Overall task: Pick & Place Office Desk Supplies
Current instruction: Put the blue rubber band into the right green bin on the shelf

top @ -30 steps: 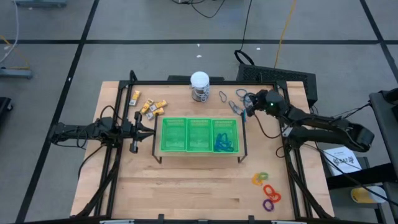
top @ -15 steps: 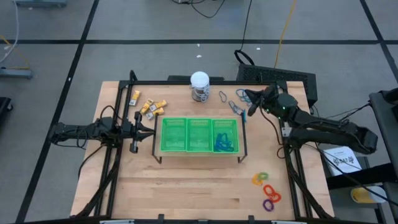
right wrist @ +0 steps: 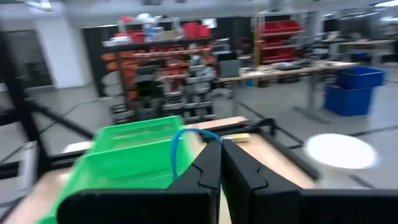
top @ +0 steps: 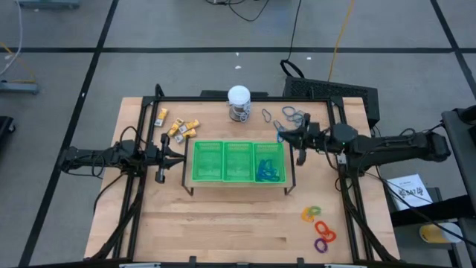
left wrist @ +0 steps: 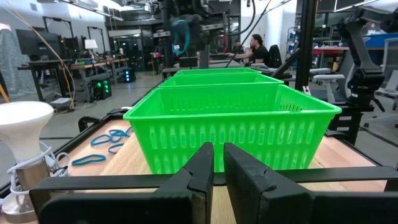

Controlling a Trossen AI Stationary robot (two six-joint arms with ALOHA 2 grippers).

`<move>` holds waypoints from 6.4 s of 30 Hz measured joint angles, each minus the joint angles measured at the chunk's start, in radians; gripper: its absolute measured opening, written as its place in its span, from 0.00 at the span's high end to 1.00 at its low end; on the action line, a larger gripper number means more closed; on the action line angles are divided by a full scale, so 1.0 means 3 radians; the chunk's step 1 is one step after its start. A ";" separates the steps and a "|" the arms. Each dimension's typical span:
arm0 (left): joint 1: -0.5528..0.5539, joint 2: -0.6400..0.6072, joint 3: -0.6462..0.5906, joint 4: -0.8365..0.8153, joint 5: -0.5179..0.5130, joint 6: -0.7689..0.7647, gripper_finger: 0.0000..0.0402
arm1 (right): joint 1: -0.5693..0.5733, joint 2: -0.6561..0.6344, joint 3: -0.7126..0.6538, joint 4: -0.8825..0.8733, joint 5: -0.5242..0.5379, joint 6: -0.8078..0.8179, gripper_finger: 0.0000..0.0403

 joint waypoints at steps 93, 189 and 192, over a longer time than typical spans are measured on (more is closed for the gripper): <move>0.0000 0.0001 -0.0001 0.0000 0.0000 0.0000 0.89 | -0.0594 -0.0133 -0.1222 -0.1435 0.0943 0.2025 0.67; 0.0001 0.0001 0.0000 0.0000 0.0000 0.0001 0.89 | -0.0794 -0.0051 -0.1144 -0.0066 0.0769 0.0820 1.00; 0.0001 0.0000 0.0000 0.0000 0.0000 0.0000 0.89 | -0.0794 -0.0150 -0.1144 0.0038 0.0760 0.0780 1.00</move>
